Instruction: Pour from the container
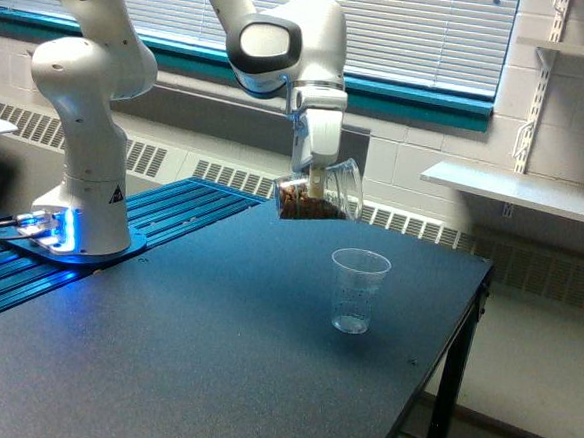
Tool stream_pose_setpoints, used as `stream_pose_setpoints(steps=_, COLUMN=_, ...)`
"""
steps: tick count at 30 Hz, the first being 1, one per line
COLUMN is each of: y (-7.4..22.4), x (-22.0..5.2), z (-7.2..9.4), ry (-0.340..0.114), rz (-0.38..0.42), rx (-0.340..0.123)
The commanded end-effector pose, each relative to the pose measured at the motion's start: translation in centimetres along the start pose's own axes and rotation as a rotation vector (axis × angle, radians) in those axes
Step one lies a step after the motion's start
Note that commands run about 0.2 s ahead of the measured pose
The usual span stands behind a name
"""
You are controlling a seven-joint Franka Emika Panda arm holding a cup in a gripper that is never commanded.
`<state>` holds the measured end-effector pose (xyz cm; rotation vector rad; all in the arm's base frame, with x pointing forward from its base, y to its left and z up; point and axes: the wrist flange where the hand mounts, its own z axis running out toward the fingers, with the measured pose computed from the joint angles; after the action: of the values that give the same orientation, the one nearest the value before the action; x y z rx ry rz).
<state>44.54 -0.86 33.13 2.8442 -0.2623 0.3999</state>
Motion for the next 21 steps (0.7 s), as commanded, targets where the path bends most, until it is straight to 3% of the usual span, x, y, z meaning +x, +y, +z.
stream_pose_setpoints(steps=1, y=-0.9, x=0.4, z=-0.1, ry=-0.004, rz=0.002, rx=-0.023)
stream_pose_setpoints(steps=21, y=-2.1, x=1.0, z=0.6, ry=-0.055, rz=-0.035, rx=-0.104)
